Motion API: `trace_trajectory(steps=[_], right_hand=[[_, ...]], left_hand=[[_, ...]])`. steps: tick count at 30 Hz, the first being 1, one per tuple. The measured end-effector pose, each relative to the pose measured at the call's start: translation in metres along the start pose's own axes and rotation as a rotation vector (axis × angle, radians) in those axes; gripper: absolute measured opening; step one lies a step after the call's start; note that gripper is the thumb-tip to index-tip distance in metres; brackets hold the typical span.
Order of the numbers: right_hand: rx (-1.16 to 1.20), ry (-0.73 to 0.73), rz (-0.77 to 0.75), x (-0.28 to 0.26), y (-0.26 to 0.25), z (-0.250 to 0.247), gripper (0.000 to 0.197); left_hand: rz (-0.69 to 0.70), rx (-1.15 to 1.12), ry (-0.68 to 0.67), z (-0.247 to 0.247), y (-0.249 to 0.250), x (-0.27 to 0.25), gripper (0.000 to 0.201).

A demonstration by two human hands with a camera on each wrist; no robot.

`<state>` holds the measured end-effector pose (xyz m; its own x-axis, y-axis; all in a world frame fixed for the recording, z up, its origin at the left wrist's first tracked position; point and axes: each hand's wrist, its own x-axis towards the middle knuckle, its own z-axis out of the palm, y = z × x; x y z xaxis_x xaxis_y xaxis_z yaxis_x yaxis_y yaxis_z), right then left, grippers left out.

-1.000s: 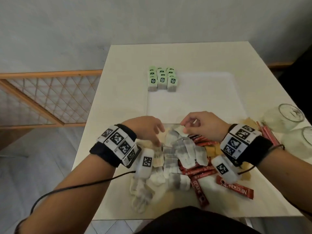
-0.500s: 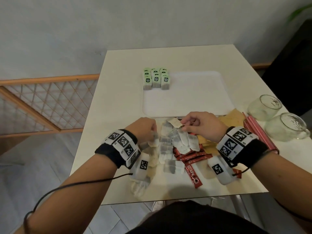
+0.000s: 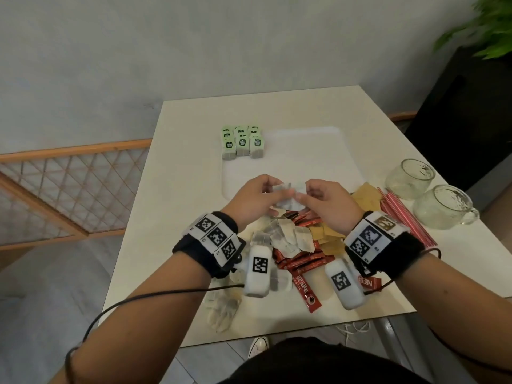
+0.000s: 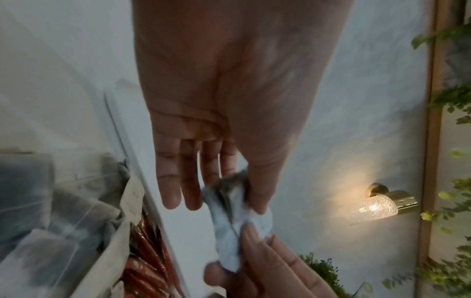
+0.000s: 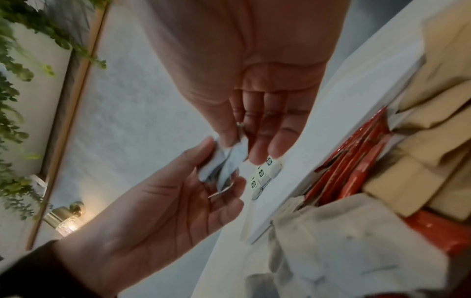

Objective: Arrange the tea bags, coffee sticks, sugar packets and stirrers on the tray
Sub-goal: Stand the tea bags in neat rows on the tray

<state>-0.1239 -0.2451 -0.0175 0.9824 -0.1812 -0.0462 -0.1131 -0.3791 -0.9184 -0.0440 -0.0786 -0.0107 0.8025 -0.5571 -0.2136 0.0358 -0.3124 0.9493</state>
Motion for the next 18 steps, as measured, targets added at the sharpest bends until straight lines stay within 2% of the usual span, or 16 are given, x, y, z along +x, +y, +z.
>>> trace_trajectory(steps=[3, 7, 9, 12, 14, 17, 18], right_hand=[[-0.075, 0.049, 0.043, -0.001, 0.009, -0.012, 0.022], [-0.185, 0.048, 0.067, -0.004, 0.019, -0.024, 0.024], [-0.211, 0.04, 0.062, -0.004, 0.022, -0.026, 0.019], [-0.195, 0.029, 0.053, -0.001, 0.026, -0.028, 0.008], [-0.165, 0.019, 0.046, 0.001, 0.027, -0.029, 0.006], [-0.171, 0.002, 0.023, 0.008, 0.024, -0.032, 0.013], [-0.179, -0.005, 0.016, 0.01, 0.021, -0.033, 0.014]], left_hand=[[0.057, 0.223, 0.025, -0.001, -0.006, 0.011, 0.022], [0.139, 0.757, -0.134, -0.01, -0.023, 0.027, 0.05], [0.139, 0.922, -0.157, -0.009, -0.031, 0.034, 0.047], [0.154, 0.958, -0.048, -0.007, -0.036, 0.041, 0.024], [0.154, 0.922, 0.041, -0.009, -0.034, 0.043, 0.024], [0.136, 0.674, 0.146, -0.013, -0.027, 0.044, 0.021], [0.116, 0.549, 0.144, -0.014, -0.025, 0.045, 0.02]])
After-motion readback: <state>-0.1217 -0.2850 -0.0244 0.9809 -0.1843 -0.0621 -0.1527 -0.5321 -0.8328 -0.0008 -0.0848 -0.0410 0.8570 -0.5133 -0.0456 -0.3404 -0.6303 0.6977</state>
